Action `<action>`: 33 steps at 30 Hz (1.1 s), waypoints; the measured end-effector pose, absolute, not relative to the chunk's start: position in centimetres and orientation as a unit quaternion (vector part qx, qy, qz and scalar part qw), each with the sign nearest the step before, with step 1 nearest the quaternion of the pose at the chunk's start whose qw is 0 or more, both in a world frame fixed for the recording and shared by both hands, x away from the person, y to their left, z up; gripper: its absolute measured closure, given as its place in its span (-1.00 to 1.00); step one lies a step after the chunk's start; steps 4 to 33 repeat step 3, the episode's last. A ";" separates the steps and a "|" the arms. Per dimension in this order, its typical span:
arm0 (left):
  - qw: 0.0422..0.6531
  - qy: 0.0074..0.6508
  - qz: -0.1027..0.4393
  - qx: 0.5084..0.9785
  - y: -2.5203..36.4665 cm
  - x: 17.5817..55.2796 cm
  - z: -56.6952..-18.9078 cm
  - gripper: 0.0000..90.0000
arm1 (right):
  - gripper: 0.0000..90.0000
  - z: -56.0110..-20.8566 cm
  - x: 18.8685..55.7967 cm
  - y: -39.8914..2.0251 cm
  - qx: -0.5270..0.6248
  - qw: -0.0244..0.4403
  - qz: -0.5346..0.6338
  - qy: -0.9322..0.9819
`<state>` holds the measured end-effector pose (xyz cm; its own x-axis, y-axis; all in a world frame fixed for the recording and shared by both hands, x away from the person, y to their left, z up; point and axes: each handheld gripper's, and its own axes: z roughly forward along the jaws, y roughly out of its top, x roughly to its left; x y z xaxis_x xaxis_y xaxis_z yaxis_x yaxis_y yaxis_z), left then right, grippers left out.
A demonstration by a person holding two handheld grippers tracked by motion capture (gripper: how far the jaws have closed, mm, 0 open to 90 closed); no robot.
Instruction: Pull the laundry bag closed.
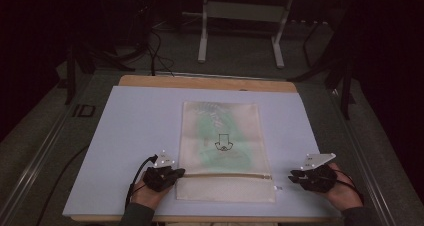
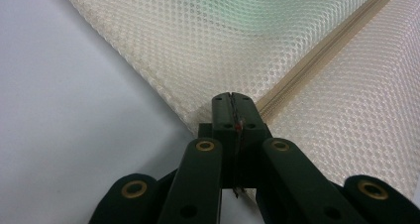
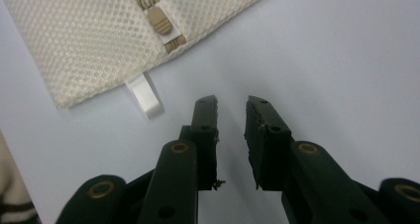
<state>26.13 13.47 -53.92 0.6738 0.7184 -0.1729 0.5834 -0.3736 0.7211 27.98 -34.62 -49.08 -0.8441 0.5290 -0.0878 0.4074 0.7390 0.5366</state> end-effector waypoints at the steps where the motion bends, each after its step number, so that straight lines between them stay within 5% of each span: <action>1: 0.396 0.394 0.085 0.825 13.5 26.1 -53.9 0.98 | 0.66 -49.2 27.9 -34.8 0.256 0.119 0.263 0.923; 33: 0.397 0.393 0.085 0.825 13.5 26.1 -53.9 0.98 | 0.65 -49.4 27.8 -35.0 0.260 0.122 0.267 0.920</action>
